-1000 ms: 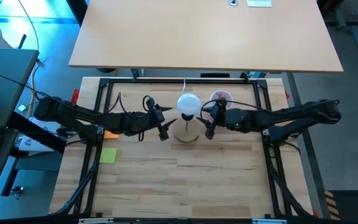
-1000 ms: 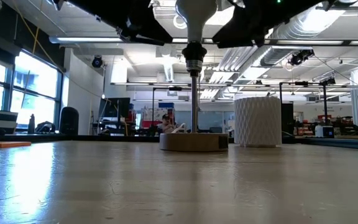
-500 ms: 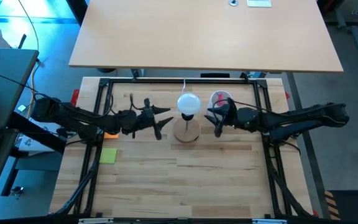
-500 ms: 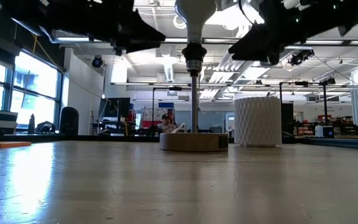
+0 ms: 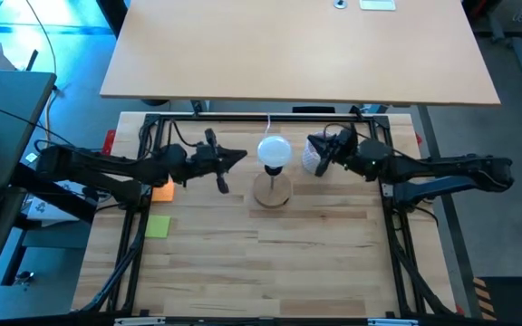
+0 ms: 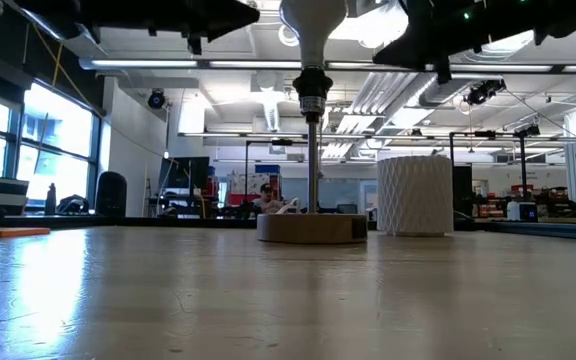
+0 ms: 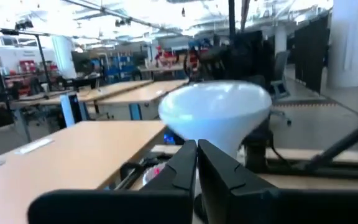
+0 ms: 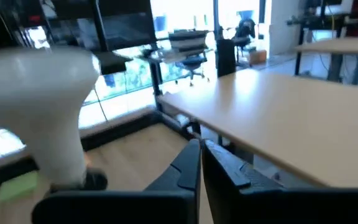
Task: Screw lightbulb
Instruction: Insert the white lightbulb into the brown lamp
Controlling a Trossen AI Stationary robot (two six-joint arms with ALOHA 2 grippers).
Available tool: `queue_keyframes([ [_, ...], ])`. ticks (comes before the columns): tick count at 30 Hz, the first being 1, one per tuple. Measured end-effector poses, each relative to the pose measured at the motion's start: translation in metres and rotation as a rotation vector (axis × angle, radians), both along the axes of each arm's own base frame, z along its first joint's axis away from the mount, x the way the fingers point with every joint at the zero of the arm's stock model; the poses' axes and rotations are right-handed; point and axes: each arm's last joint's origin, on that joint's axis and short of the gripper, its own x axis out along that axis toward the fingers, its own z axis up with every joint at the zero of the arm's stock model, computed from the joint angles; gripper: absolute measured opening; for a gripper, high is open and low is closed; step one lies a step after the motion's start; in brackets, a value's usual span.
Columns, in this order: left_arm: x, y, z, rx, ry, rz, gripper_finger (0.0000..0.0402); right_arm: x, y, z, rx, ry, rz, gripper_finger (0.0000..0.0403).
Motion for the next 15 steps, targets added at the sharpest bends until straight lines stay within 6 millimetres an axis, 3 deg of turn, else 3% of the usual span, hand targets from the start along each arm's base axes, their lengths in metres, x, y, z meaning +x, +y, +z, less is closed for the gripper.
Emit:
queue_keyframes([
  [7, 0.0, -0.018, 0.015, 0.095, -0.084, -0.054, 0.0001, 0.012, -0.007, 0.0, -0.015, -0.041, 0.039, 0.0003],
  [15, 0.003, -0.03, 0.013, 0.109, -0.072, -0.017, 0.0001, 0.019, -0.005, 0.001, -0.048, -0.079, 0.059, 0.0001],
])
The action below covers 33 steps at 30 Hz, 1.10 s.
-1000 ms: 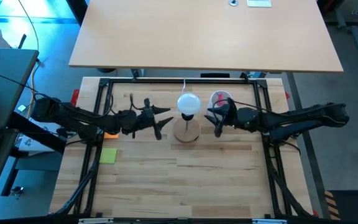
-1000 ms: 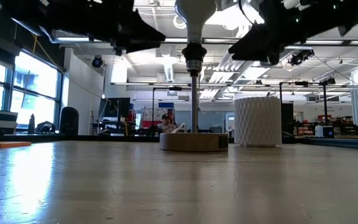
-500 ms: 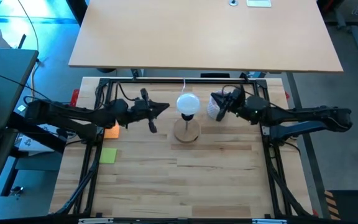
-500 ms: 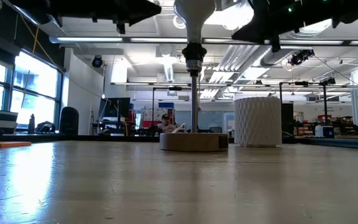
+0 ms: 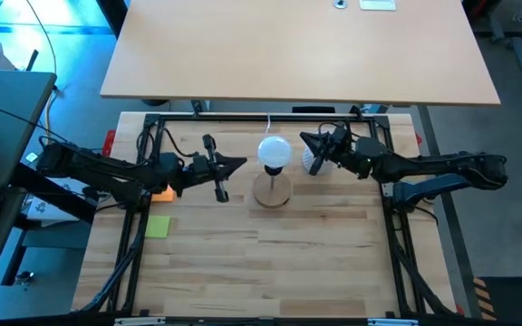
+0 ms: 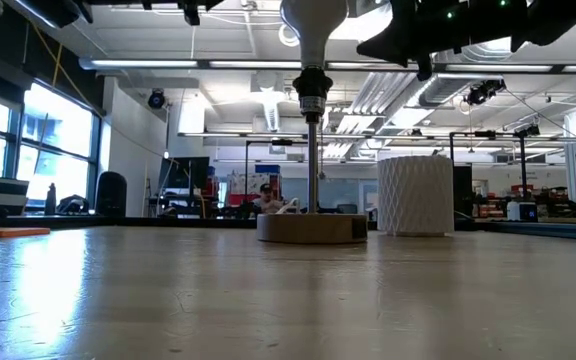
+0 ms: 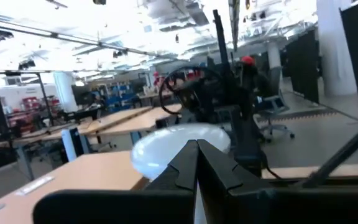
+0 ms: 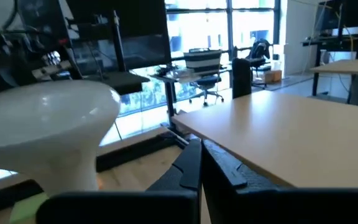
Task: Screw lightbulb
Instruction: Insert the white lightbulb into the brown lamp
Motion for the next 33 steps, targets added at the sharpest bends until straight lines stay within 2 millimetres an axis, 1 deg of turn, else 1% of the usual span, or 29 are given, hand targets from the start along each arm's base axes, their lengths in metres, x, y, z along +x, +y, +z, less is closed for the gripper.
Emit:
queue_keyframes([
  [9, 0.0032, -0.0005, -0.0056, 0.0, 0.029, -0.005, 0.0, 0.0029, 0.0014, -0.0017, 0.01, -0.005, 0.055, 0.0001],
  [33, 0.0029, -0.0005, -0.0046, -0.003, 0.018, -0.006, 0.0, 0.0036, 0.0019, -0.0038, 0.016, 0.013, 0.079, 0.0],
])
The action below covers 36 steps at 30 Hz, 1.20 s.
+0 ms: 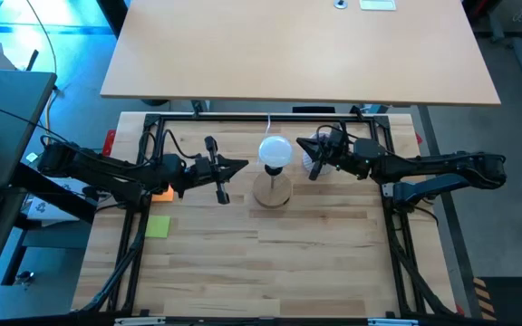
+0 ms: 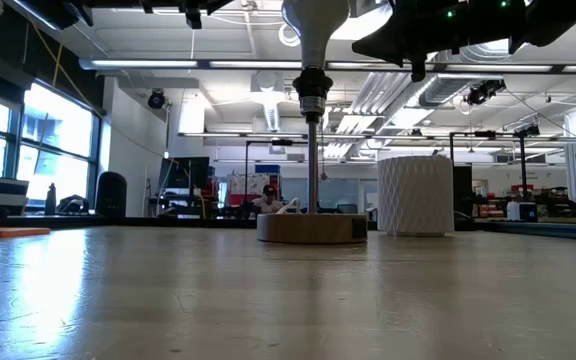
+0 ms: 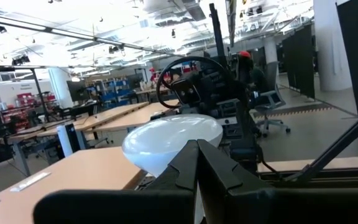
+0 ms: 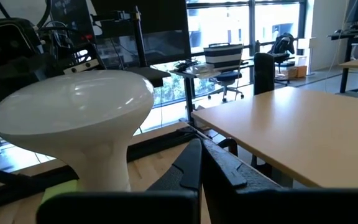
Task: Screw lightbulb
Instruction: Insert the white lightbulb into the brown lamp
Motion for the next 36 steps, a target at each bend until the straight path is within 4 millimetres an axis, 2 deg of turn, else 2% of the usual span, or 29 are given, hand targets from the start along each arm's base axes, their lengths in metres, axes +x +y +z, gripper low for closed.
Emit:
queue_keyframes([
  [24, 0.0, 0.0, 0.0, -0.006, -0.001, 0.0, 0.0, 0.0, 0.0, 0.0, 0.0, 0.001, 0.003, 0.0],
  [27, 0.0, 0.002, -0.001, -0.008, 0.013, 0.02, 0.0, 0.0, 0.001, 0.0, 0.001, 0.002, 0.035, 0.0],
  [31, 0.0, 0.01, -0.005, -0.08, 0.037, 0.142, 0.0, 0.001, 0.004, 0.001, 0.044, -0.025, 0.138, 0.0],
  [36, 0.0, 0.014, -0.008, -0.079, 0.061, 0.167, 0.0, 0.002, 0.014, 0.002, -0.056, 0.005, 0.198, 0.0],
])
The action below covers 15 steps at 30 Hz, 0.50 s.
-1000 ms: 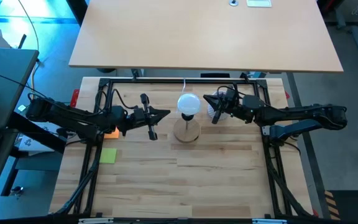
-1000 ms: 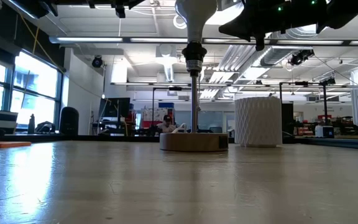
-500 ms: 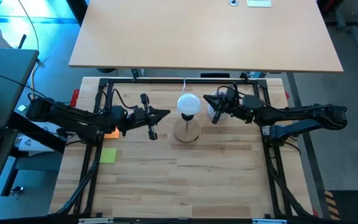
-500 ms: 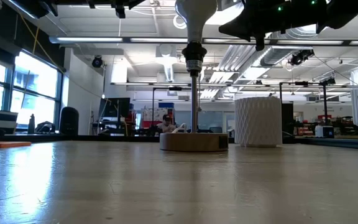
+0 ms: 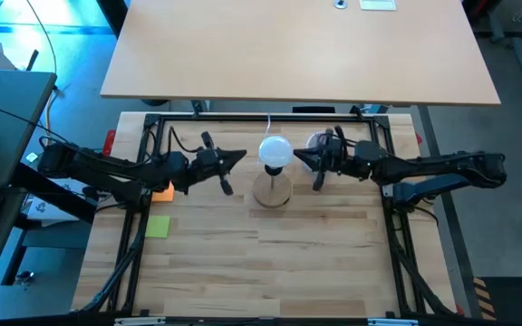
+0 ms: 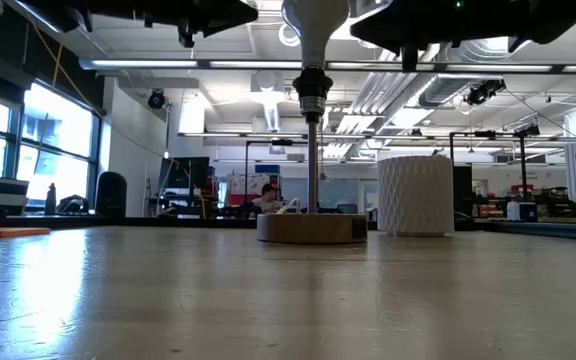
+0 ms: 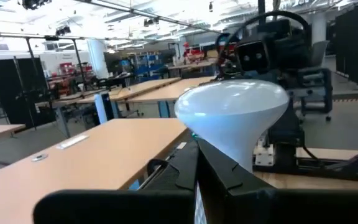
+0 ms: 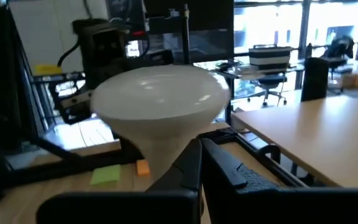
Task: Screw lightbulb
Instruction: Insert the white lightbulb into the brown lamp
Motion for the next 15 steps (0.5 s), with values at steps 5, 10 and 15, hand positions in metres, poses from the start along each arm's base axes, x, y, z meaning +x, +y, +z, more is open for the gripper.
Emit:
queue_keyframes([
  [5, -0.001, -0.008, 0.003, 0.047, -0.012, -0.045, 0.0, -0.001, 0.008, 0.002, -0.041, 0.001, -0.116, 0.0],
  [10, 0.002, -0.017, 0.009, 0.105, -0.103, -0.226, 0.0, -0.003, 0.005, 0.009, -0.004, -0.087, -0.229, 0.0],
  [15, 0.015, -0.013, 0.002, 0.111, -0.111, -0.208, 0.0, 0.0, 0.008, 0.012, 0.01, -0.133, -0.101, 0.0],
])
